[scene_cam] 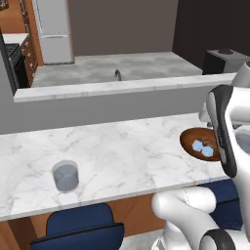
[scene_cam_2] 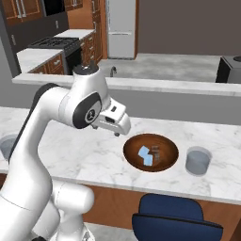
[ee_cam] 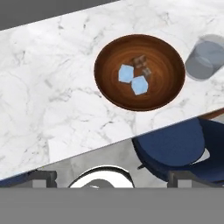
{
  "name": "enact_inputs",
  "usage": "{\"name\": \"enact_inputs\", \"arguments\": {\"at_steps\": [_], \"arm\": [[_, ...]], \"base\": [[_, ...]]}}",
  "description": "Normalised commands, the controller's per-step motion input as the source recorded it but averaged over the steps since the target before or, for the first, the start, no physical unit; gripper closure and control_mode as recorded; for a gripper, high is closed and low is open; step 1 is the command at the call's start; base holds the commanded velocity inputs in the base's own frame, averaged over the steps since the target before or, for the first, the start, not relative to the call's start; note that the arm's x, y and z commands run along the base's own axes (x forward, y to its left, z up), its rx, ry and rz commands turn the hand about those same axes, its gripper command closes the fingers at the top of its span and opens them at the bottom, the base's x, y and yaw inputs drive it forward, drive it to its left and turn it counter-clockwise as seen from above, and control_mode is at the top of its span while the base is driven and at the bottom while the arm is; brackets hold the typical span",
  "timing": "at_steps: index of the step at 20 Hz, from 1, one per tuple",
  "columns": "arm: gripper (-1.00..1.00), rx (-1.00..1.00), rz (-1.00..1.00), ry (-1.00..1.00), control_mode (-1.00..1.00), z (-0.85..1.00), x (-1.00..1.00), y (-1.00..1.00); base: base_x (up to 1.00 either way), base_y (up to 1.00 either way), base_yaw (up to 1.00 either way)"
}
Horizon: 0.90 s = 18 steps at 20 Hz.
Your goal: There are four ice cubes in the ice bowl. Place two ice cubes in each glass of water.
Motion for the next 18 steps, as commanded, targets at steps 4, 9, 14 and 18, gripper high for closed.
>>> {"name": "enact_inputs", "arguments": {"at_steps": [4, 9, 14, 18], "arm": [[-1.00, 0.00, -0.01, 0.08, -1.00, -0.35, 0.01, -0.43], [-1.00, -0.03, 0.00, 0.00, -1.00, -0.47, 0.17, -0.26], [-1.00, 0.00, 0.00, 0.00, -1.00, -0.41, 0.36, -0.20], [-1.00, 0.00, 0.00, 0.00, -1.00, -0.33, 0.44, -0.17]], "base": [[0.00, 0.00, 0.00], [0.00, 0.00, 0.00], [0.00, 0.00, 0.00], [0.00, 0.00, 0.00]]}}
